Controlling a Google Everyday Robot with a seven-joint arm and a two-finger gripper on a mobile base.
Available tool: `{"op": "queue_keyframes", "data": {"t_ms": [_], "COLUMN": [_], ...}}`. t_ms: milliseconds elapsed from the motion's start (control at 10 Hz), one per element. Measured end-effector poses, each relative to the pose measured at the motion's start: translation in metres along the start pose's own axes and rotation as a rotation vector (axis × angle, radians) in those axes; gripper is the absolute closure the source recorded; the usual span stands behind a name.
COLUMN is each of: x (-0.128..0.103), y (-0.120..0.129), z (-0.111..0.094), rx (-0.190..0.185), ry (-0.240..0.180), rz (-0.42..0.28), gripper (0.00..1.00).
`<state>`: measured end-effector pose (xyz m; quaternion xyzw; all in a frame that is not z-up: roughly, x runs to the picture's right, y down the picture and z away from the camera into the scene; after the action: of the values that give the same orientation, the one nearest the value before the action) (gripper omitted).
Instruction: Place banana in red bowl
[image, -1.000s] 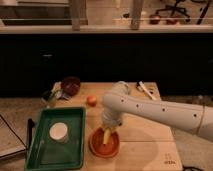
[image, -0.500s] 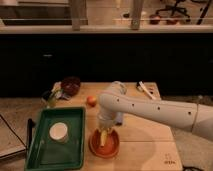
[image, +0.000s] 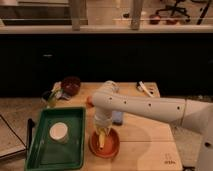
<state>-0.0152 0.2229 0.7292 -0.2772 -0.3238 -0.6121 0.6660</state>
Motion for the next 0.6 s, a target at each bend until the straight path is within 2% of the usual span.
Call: {"op": "queue_keyframes", "data": {"t_ms": [200,600], "x": [0.0006,-0.001], "y": [0.0004,0.0044], "z": [0.0021,0.0022], "rx": [-0.014,-0.014], "ry": [-0.03,-0.033], "rz": [-0.001,-0.011], "gripper": [0.72,0.31]}}
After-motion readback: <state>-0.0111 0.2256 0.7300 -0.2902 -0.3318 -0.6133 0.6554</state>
